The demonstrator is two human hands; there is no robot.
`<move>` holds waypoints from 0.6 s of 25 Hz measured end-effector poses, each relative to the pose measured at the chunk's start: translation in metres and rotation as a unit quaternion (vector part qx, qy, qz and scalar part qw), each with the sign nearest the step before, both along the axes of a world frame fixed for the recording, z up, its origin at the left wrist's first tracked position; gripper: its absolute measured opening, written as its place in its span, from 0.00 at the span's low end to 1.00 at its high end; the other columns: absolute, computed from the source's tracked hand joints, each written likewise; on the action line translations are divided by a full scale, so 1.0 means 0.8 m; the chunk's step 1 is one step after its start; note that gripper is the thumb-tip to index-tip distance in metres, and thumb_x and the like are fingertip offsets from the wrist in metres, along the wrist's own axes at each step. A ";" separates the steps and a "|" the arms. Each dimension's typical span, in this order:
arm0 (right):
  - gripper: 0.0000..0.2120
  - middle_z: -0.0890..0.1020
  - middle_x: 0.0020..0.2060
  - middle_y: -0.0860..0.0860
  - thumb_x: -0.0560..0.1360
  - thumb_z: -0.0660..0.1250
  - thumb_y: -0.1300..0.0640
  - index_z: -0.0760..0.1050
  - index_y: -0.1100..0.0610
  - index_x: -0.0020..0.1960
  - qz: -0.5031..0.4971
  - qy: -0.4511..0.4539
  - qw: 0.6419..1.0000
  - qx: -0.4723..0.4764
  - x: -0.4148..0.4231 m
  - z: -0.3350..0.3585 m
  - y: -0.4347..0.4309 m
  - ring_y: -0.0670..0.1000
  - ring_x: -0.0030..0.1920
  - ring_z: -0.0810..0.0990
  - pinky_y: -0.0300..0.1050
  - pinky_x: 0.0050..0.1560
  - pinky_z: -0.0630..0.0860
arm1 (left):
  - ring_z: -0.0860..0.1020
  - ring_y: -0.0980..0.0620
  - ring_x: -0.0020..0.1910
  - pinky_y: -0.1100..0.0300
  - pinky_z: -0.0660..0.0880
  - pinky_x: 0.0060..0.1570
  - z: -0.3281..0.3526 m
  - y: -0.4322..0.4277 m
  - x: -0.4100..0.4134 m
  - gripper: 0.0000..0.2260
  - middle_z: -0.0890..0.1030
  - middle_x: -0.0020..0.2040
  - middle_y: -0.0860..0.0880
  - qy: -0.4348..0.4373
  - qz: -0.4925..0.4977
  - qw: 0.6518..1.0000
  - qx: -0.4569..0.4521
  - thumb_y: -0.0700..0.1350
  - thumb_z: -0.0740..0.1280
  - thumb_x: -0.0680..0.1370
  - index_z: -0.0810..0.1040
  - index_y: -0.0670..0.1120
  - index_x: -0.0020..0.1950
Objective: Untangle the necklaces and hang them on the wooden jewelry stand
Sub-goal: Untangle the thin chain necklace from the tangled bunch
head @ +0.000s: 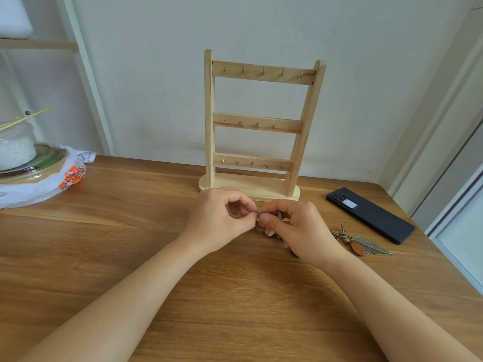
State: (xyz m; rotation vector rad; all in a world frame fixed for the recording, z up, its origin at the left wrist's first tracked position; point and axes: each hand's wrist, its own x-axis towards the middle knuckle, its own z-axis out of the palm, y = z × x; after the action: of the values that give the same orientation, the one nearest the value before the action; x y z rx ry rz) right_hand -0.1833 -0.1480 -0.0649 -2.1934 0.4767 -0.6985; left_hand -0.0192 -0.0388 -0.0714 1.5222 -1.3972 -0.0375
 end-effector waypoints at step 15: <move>0.05 0.83 0.37 0.46 0.77 0.72 0.57 0.84 0.51 0.52 0.002 0.009 1.000 -0.022 0.001 0.002 0.006 0.45 0.38 0.81 0.35 0.41 0.76 | 0.74 0.56 0.35 0.50 0.75 0.40 0.003 0.002 0.012 0.03 0.75 0.34 0.58 -0.036 0.004 0.988 0.149 0.53 0.62 0.71 0.73 0.56 0.38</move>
State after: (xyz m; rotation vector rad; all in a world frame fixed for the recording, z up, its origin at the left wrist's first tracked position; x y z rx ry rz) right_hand -0.1829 -0.1435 -0.0637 -2.2436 0.4700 -0.6941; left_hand -0.0099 -0.0375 -0.0693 1.7913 -1.4925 -0.1953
